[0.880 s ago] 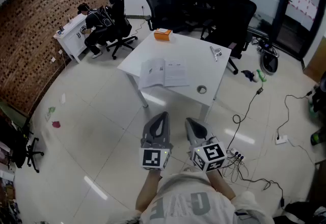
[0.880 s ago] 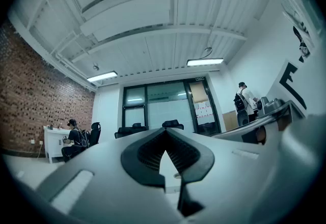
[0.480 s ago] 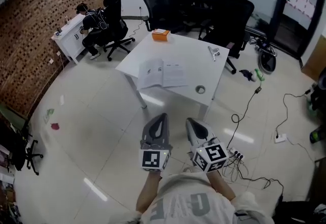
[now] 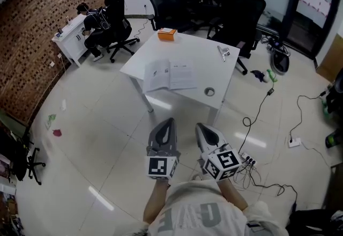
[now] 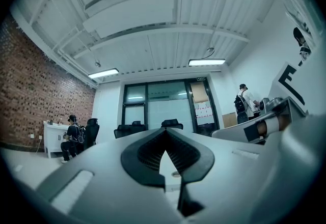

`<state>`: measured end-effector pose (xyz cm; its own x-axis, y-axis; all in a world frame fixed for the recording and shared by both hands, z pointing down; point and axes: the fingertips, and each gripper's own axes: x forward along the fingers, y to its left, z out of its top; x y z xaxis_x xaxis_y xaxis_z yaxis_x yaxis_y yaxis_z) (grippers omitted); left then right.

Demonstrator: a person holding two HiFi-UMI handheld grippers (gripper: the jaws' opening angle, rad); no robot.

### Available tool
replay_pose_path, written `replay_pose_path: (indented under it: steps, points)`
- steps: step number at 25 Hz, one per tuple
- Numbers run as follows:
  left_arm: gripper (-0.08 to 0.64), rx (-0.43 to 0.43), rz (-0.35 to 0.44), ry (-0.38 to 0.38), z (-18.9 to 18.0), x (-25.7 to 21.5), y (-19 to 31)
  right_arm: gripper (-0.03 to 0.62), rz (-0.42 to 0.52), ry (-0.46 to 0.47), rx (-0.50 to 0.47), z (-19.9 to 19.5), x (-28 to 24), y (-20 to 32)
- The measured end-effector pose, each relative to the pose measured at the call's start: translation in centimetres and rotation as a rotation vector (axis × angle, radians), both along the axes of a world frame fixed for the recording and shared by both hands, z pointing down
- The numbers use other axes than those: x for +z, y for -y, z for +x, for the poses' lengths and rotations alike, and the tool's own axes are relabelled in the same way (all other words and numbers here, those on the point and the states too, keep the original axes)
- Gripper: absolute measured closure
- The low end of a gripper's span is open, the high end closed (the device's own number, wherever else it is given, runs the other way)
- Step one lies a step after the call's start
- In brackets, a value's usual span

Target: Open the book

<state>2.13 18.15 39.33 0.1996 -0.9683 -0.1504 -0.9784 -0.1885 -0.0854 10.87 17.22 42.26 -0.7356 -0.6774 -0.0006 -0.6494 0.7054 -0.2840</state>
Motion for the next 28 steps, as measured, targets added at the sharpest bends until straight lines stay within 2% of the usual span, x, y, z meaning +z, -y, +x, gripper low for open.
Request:
replay_pose_path:
  steps: [4, 17, 22, 28]
  points:
    - [0.543, -0.001, -0.011, -0.002, 0.2, -0.1, 0.2, 0.591, -0.015, 0.013, 0.000, 0.4, 0.4, 0.3]
    - [0.543, -0.044, -0.077, -0.054, -1.2, 3.6, 2.4, 0.589, -0.117, -0.044, -0.057, -0.4, 4.0, 1.7]
    - [0.543, -0.029, -0.089, -0.092, -2.2, 4.8, 6.4, 0.589, -0.151, -0.085, -0.087, -1.8, 5.8, 5.0]
    - [0.543, 0.003, -0.085, -0.094, -3.9, 4.8, 12.9, 0.589, -0.172, -0.091, -0.052, -4.0, 6.6, 11.3]
